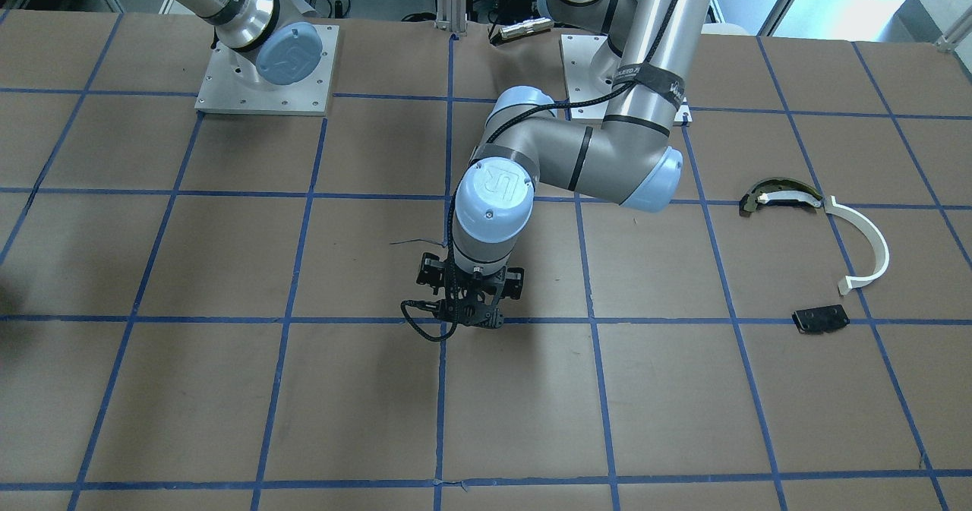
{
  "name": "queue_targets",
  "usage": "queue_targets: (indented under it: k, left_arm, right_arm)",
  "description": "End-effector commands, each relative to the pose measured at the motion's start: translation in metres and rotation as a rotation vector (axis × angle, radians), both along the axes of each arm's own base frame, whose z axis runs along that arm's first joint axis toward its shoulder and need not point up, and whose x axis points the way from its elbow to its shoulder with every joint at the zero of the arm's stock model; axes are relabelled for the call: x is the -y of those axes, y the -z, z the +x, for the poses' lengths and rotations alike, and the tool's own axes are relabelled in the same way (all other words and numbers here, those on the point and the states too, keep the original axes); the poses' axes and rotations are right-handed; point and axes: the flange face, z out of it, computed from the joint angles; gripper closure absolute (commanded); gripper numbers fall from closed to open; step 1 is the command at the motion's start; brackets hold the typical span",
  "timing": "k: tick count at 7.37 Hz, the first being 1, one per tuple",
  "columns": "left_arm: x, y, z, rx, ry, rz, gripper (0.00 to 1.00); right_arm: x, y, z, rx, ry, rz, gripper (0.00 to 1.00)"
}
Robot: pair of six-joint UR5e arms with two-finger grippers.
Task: Place bearing gear from tray to pile
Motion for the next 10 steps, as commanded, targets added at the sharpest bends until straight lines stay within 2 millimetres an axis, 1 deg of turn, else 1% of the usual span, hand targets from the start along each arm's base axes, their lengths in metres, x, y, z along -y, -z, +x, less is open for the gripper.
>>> queue_targets:
  k: [1,2,3,5,6,7,8,9,10]
  left_arm:
    - [-0.004,0.013,-0.008,0.003,0.017,0.013,0.00]
    - [-0.005,0.014,-0.010,0.002,0.020,0.018,0.00]
    - [-0.009,0.018,-0.014,0.009,0.027,0.027,0.00]
    - [-0.033,0.040,-0.008,0.036,0.037,0.084,0.00]
    - [-0.031,0.040,-0.007,0.036,0.034,0.079,0.00]
    - [-0.028,0.037,-0.009,0.030,0.034,0.066,0.02]
    - [-0.024,0.034,-0.010,0.025,0.033,0.056,0.02]
    - [-0.024,0.036,-0.010,0.025,0.029,0.059,0.04]
    - [-0.025,0.040,-0.010,0.027,0.016,0.071,0.11]
  right_arm:
    - [-0.022,0.027,-0.028,0.007,-0.027,0.015,0.26]
    - [-0.026,0.038,-0.032,0.022,-0.036,0.028,0.26]
    - [-0.029,0.043,-0.031,0.022,-0.031,0.054,0.26]
    - [-0.034,0.045,-0.031,0.013,-0.035,0.074,0.28]
    - [-0.034,0.046,-0.031,0.018,-0.034,0.081,0.29]
    - [-0.037,0.047,-0.031,0.012,-0.029,0.098,0.30]
    - [-0.039,0.047,-0.031,0.007,-0.027,0.109,0.34]
    - [-0.039,0.048,-0.029,0.010,-0.028,0.113,0.39]
    - [-0.040,0.050,-0.029,0.015,-0.028,0.116,0.44]
